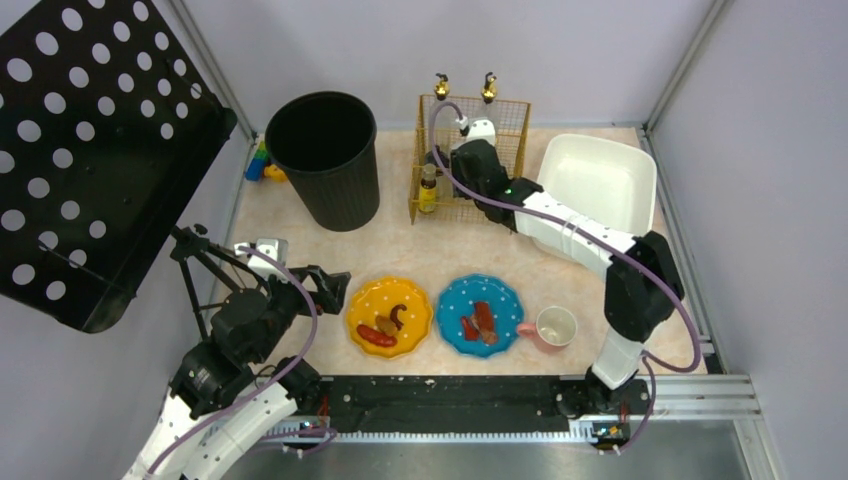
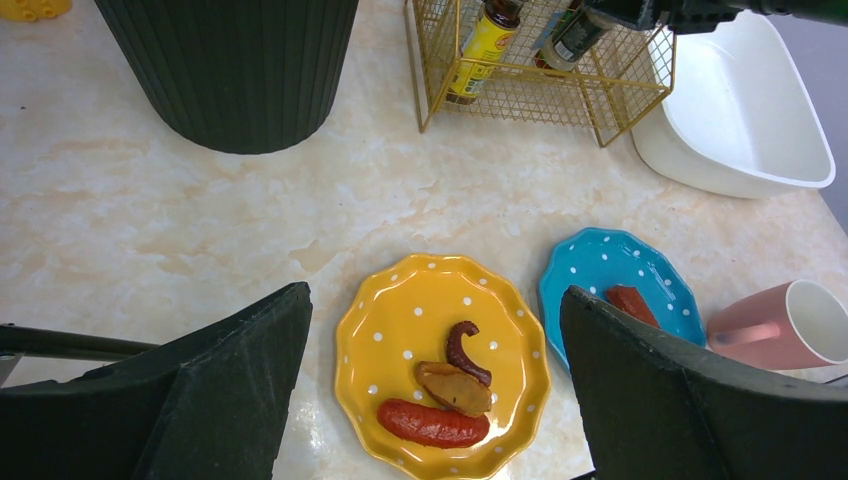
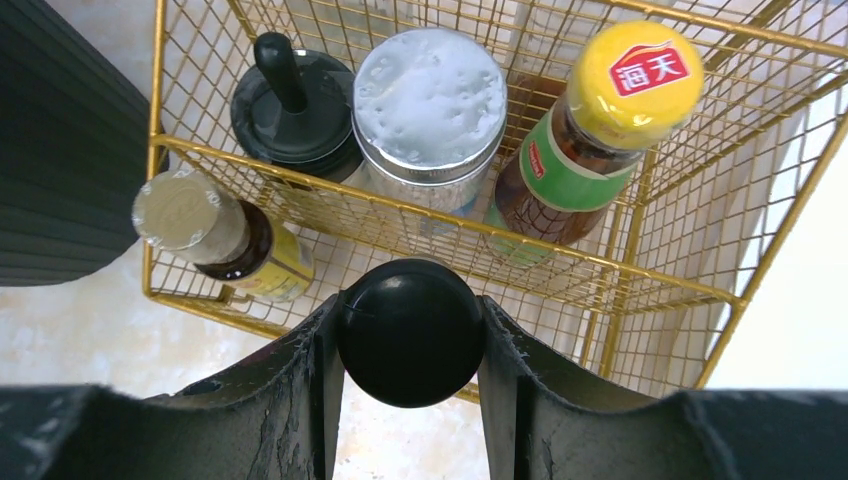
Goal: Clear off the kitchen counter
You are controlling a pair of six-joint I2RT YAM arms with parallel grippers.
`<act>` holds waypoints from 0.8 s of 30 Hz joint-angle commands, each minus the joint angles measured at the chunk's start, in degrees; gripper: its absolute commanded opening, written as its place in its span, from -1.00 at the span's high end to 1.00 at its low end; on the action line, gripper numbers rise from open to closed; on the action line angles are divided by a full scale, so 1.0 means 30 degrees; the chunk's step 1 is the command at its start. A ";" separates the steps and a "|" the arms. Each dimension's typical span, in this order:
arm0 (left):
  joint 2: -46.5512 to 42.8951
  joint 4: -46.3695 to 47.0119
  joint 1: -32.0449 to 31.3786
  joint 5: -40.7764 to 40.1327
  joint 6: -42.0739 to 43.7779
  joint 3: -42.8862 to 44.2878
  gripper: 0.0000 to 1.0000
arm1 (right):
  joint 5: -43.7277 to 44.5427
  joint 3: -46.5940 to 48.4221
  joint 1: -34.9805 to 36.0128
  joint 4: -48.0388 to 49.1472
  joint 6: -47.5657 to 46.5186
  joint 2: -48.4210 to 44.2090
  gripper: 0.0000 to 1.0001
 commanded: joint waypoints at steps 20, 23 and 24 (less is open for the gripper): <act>0.0065 0.0810 0.0084 -0.0228 0.0102 0.0025 -0.96 | -0.1493 0.1309 -0.0398 0.0941 0.0627 0.3117 0.17; 0.0082 0.0821 0.0076 -0.0245 0.0078 0.0026 -0.96 | -0.1580 0.1358 -0.0403 0.0861 0.0659 0.3071 0.01; 0.0083 0.0803 0.0083 -0.0237 0.0075 0.0031 -0.96 | -0.1572 0.1384 -0.0403 0.0813 0.0650 0.3043 -0.07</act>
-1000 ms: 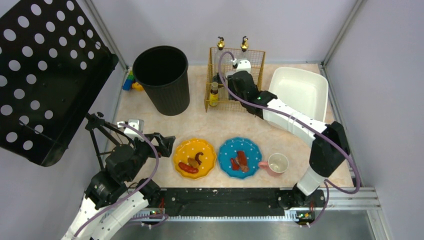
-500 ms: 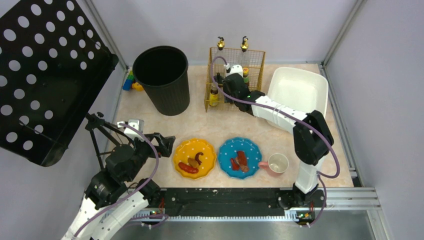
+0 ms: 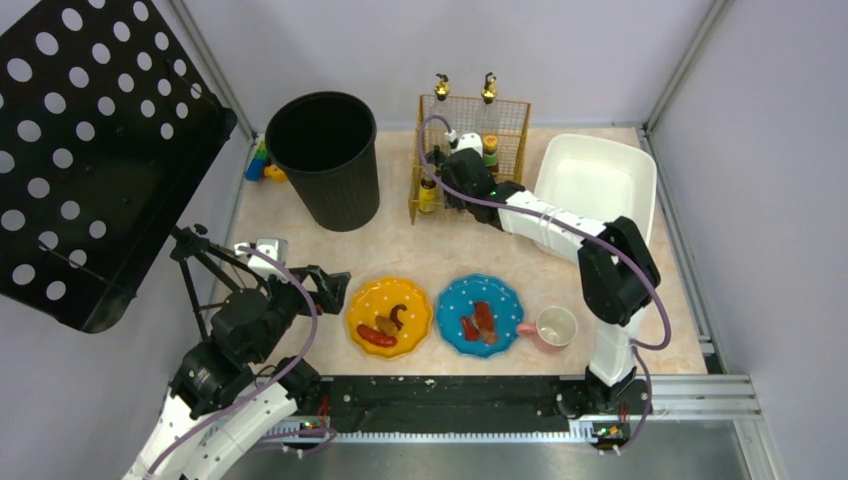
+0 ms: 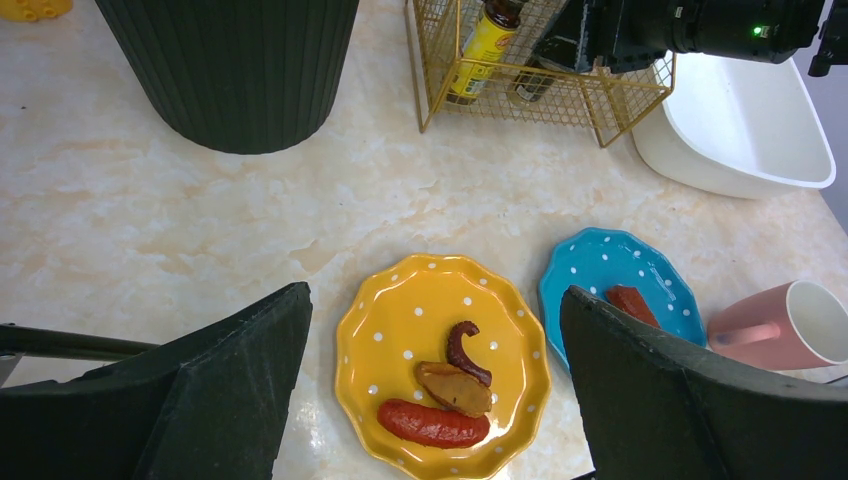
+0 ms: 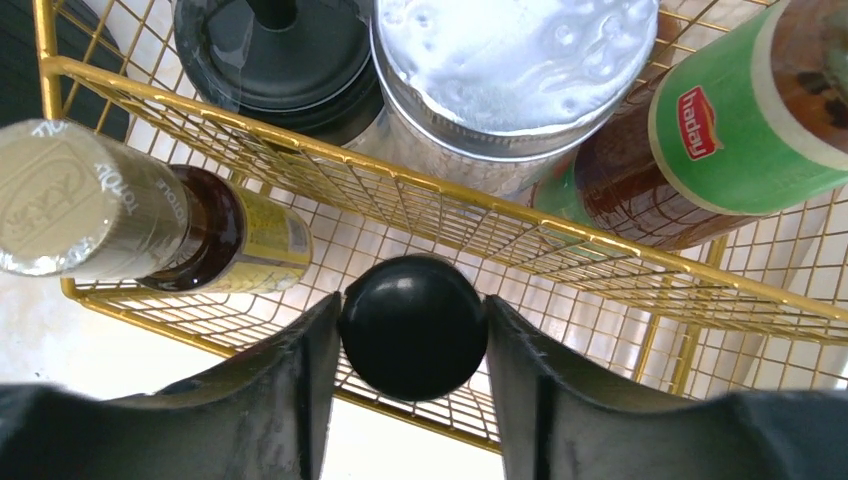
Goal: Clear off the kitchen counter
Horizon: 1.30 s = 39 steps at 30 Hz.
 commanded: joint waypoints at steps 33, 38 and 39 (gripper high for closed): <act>0.0916 0.0575 0.0065 -0.0919 -0.0174 0.0125 -0.94 | -0.4296 -0.5565 0.0102 -0.1679 0.0634 -1.1013 -0.45; 0.1243 0.0767 0.0083 0.0036 -0.1116 0.0025 -0.95 | -0.4823 -0.6803 0.1256 -0.2324 0.0820 -1.1693 -0.45; 0.1357 0.0778 0.0058 0.0308 -0.1437 0.0013 -0.94 | -0.4877 -0.7051 0.1537 -0.2391 0.0883 -1.1802 -0.45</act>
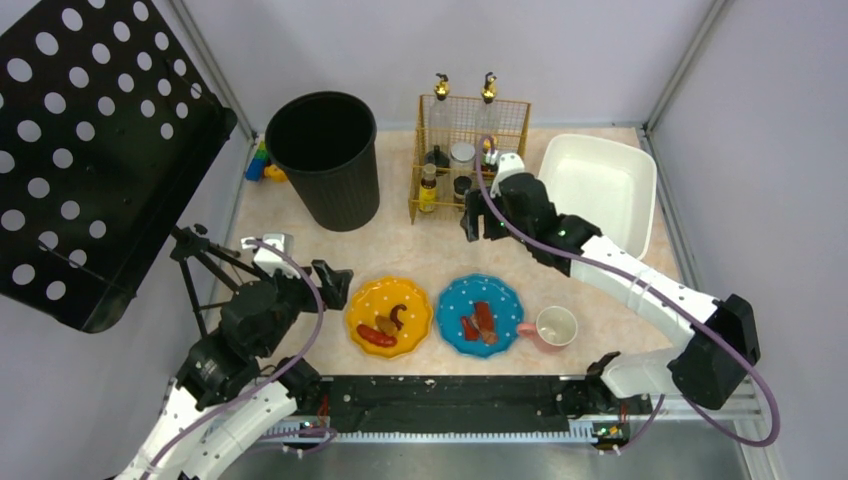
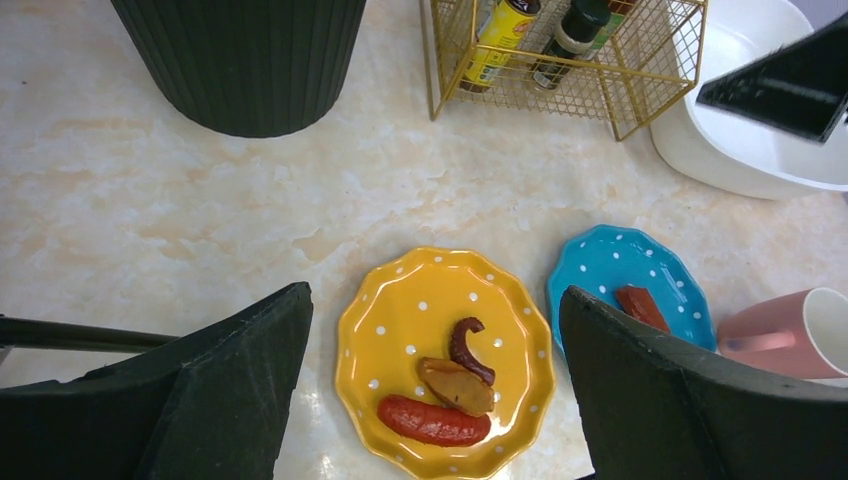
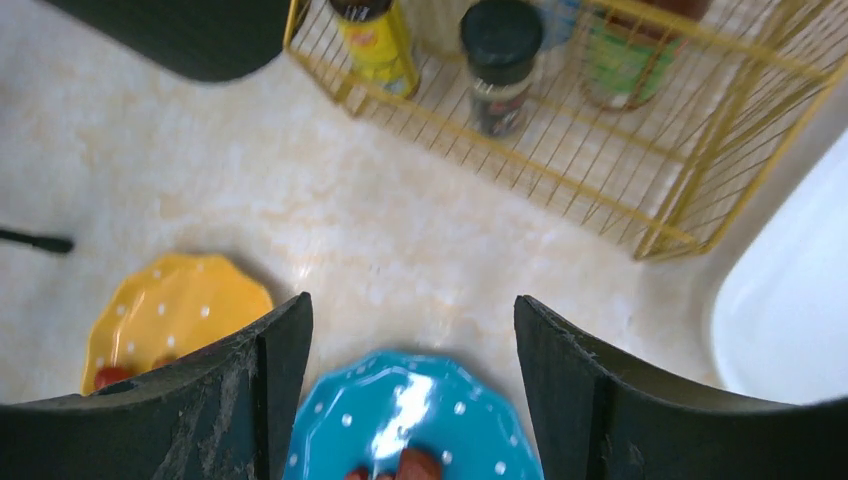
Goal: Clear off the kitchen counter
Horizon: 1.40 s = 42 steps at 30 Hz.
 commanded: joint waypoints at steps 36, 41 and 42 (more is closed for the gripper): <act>0.5161 -0.1394 0.0081 -0.0046 -1.3962 -0.6630 -0.42 | -0.8641 0.0000 0.3144 0.4405 0.0139 0.8097 -0.27; 0.4782 -0.1175 0.0084 0.0127 -1.4541 -0.7552 -0.32 | -0.9260 0.0180 0.3145 0.4563 0.0204 0.8692 -0.08; 0.4641 -0.1217 0.0062 0.0120 -1.4634 -0.7672 -0.31 | -0.9441 0.0193 0.3152 0.4635 0.0277 0.8834 -0.04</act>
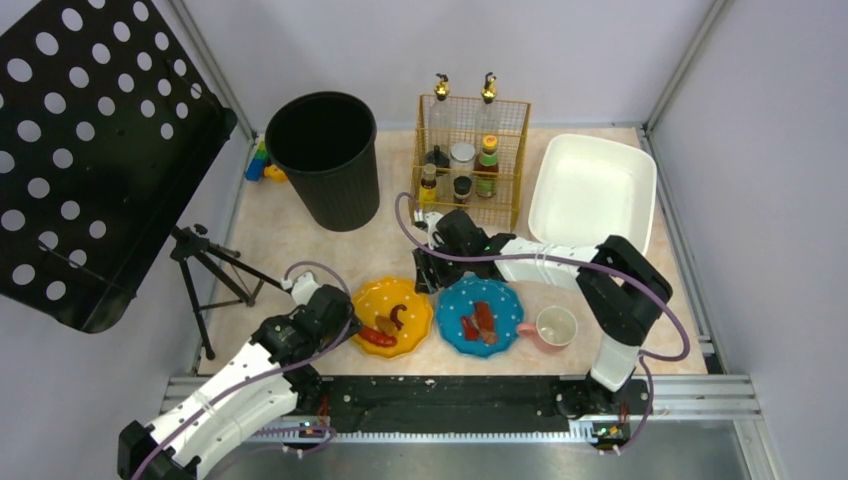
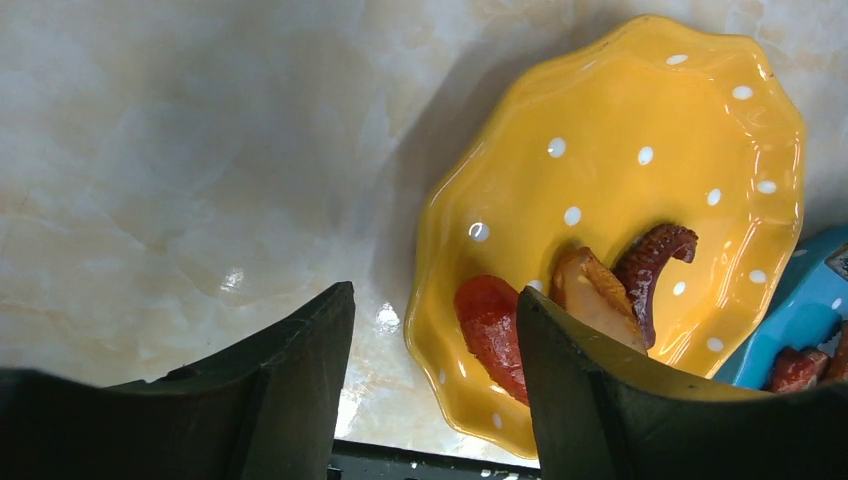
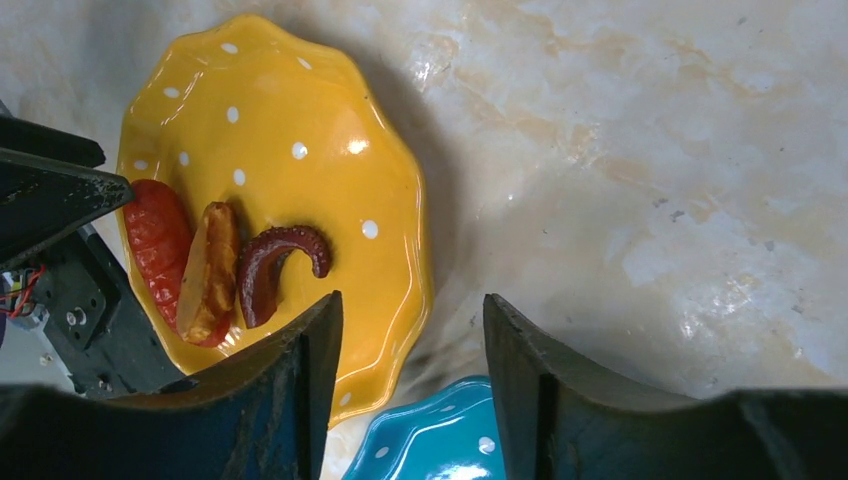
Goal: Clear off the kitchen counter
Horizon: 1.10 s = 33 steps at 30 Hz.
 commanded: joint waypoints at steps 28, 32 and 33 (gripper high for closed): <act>-0.5819 -0.1639 0.0057 -0.1205 -0.3011 -0.1404 -0.06 | -0.0819 0.0886 0.0174 0.1605 0.0291 0.1575 0.13; -0.5450 -0.1590 0.0059 -0.1129 -0.2982 -0.1417 0.20 | -0.0809 0.0844 0.0172 0.1626 0.0334 0.1554 0.13; -0.5139 -0.1576 0.0090 -0.1142 -0.3003 -0.1393 0.27 | -0.0816 0.0814 0.0167 0.1654 0.0330 0.1520 0.13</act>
